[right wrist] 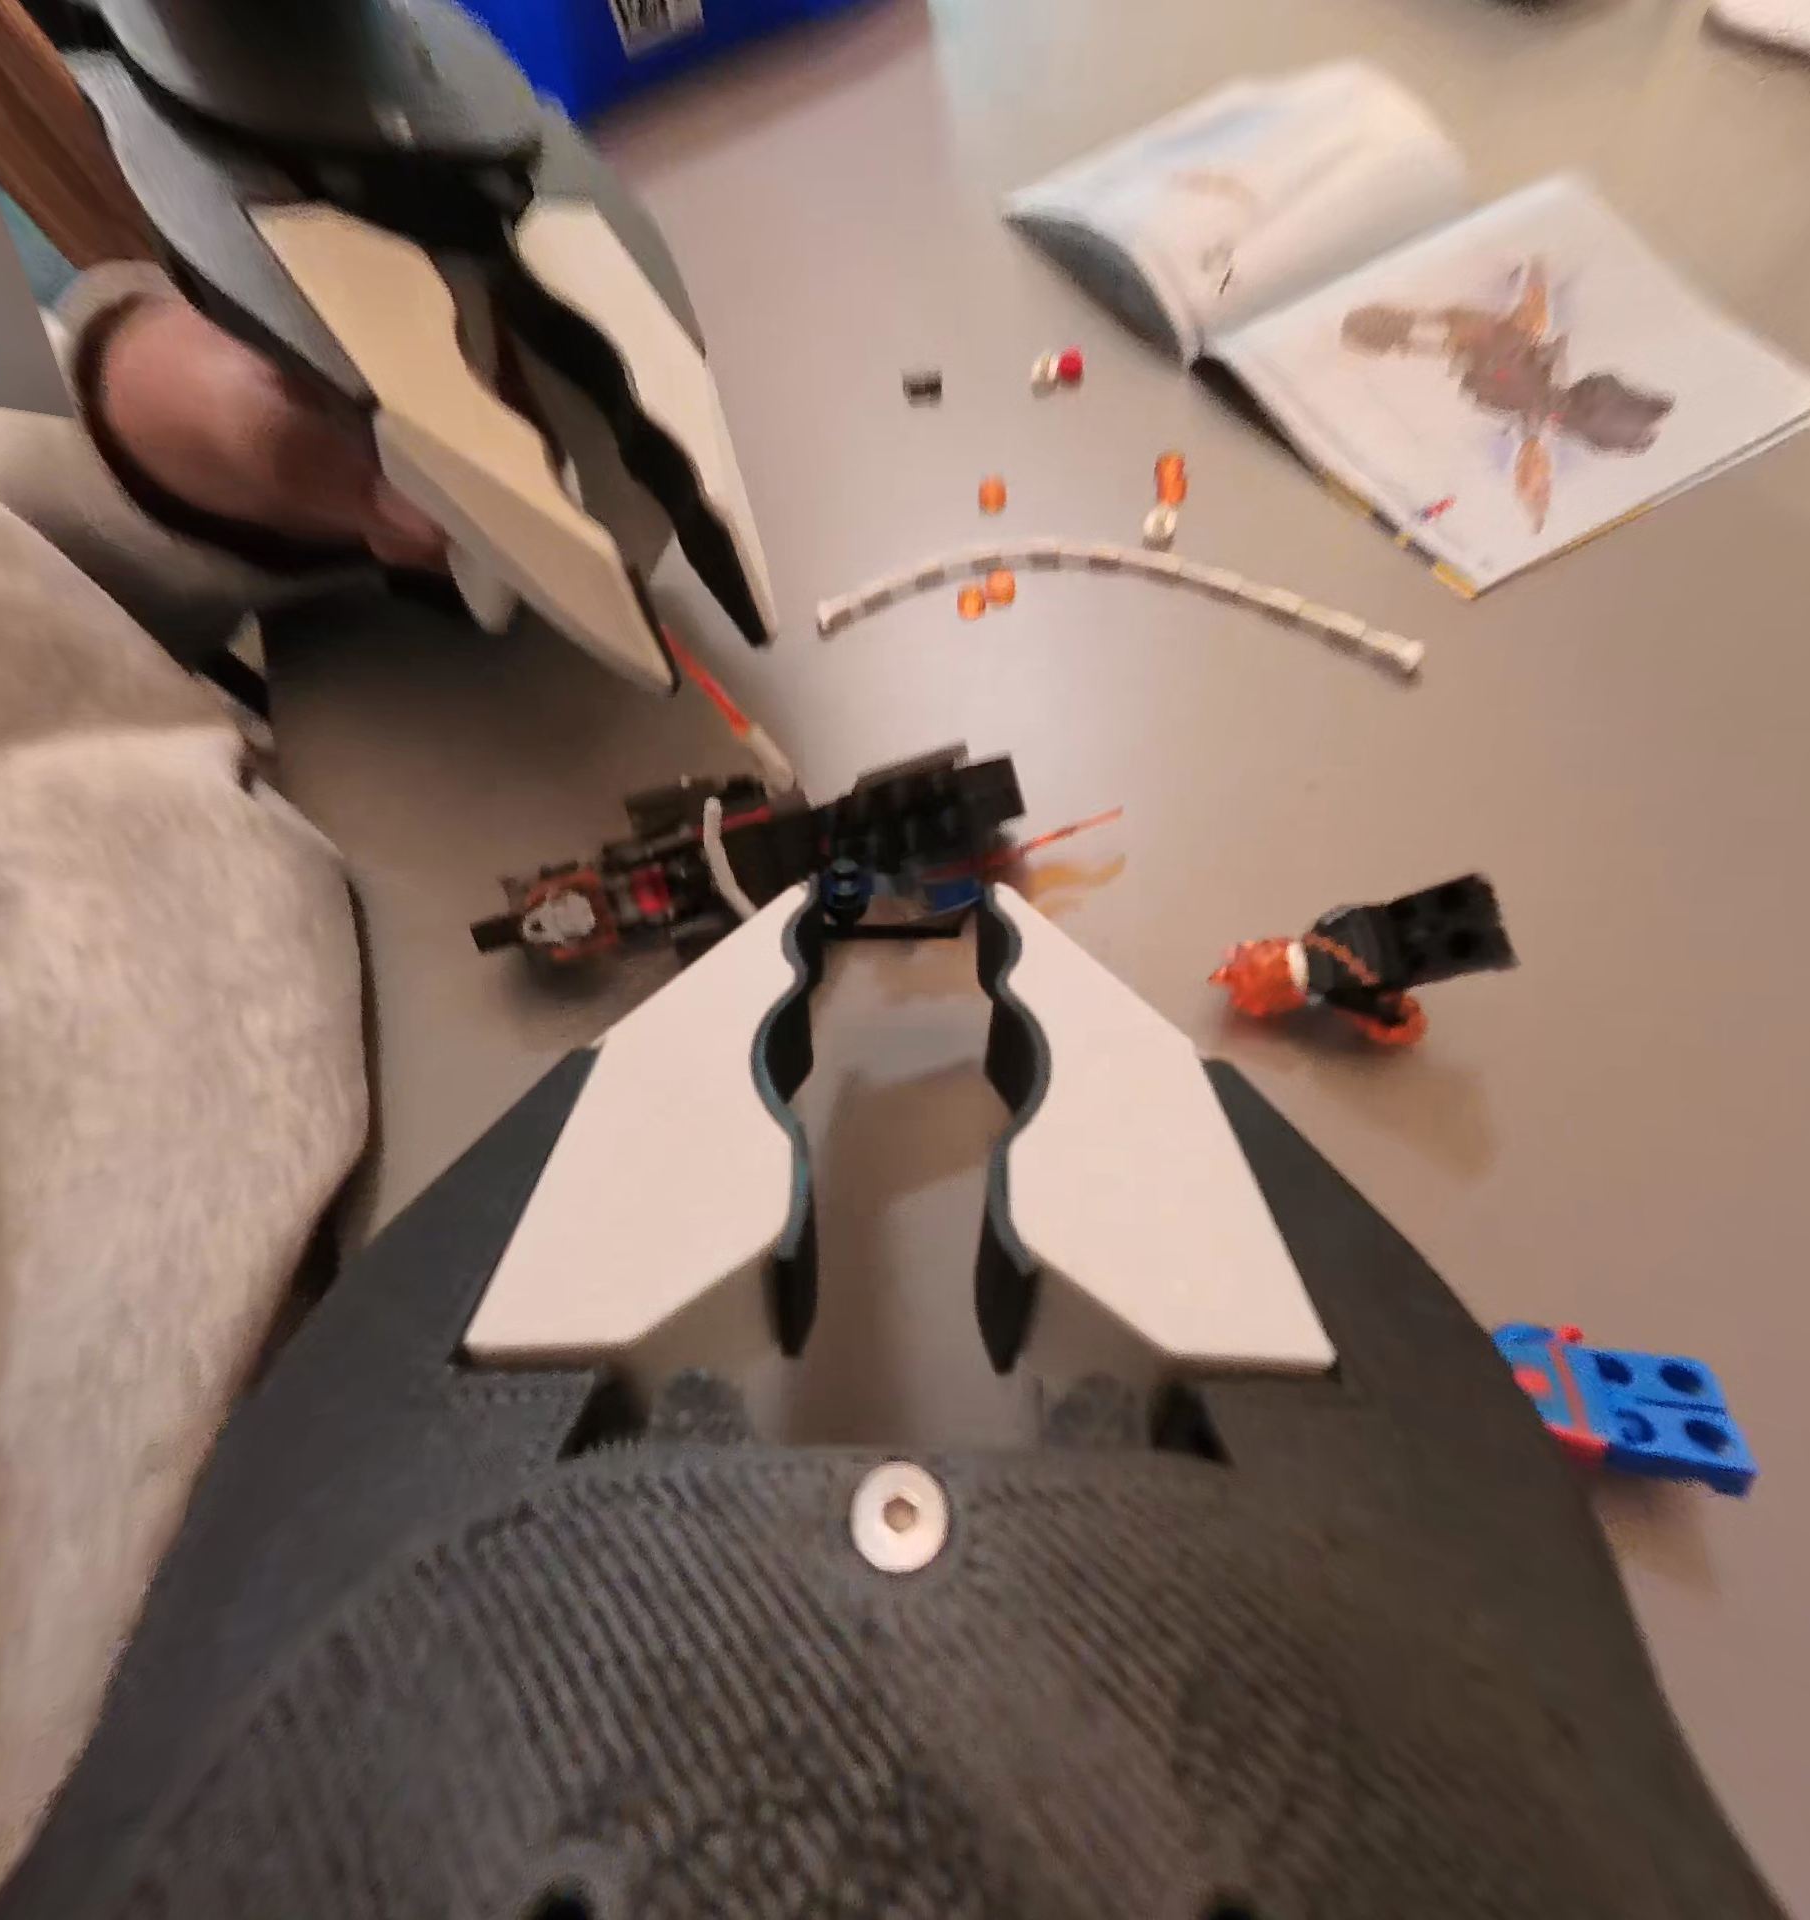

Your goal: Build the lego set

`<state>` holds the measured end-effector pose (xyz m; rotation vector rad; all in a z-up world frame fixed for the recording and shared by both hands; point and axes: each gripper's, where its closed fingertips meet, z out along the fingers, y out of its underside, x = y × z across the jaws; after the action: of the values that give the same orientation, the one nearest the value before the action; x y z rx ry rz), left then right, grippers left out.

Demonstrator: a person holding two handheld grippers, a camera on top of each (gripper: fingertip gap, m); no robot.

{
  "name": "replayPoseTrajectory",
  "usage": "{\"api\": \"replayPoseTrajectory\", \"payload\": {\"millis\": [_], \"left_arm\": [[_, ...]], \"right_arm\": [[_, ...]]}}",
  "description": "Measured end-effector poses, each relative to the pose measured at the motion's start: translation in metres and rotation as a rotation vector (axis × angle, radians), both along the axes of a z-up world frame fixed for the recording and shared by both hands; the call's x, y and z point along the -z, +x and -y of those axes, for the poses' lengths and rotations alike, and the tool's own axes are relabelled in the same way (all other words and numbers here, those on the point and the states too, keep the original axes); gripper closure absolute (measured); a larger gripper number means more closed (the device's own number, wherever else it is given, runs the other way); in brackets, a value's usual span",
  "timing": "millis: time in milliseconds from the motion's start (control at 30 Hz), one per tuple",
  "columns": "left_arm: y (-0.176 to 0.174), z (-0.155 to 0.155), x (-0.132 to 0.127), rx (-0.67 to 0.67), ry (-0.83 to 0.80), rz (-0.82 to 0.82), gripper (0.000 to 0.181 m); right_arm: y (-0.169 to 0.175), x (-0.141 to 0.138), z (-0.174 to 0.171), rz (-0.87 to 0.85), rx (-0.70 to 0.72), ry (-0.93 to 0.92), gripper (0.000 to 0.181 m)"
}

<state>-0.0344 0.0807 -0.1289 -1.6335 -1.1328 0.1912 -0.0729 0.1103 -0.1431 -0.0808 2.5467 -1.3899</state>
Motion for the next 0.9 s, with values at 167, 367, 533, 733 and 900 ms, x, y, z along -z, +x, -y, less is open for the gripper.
{"api": "replayPoseTrajectory", "payload": {"millis": [167, 367, 533, 733, 900], "left_arm": [[0.002, 0.004, 0.014, -0.011, -0.071, 0.064, 0.171], [0.006, 0.015, 0.033, -0.038, -0.112, 0.185, 0.175], [0.01, 0.019, 0.037, -0.044, -0.111, 0.223, 0.167], [0.009, 0.019, 0.035, -0.048, -0.121, 0.201, 0.162], [0.007, 0.013, 0.026, -0.008, -0.121, 0.131, 0.153]], "right_arm": [[0.004, 0.015, -0.005, -0.079, -0.019, 0.081, 0.154], [0.006, 0.018, -0.006, -0.085, -0.031, 0.093, 0.154], [0.005, 0.025, -0.009, -0.125, -0.037, 0.132, 0.144], [-0.001, 0.005, -0.005, -0.166, -0.068, 0.054, 0.131], [-0.003, -0.003, 0.007, -0.258, -0.232, 0.029, 0.125]]}}
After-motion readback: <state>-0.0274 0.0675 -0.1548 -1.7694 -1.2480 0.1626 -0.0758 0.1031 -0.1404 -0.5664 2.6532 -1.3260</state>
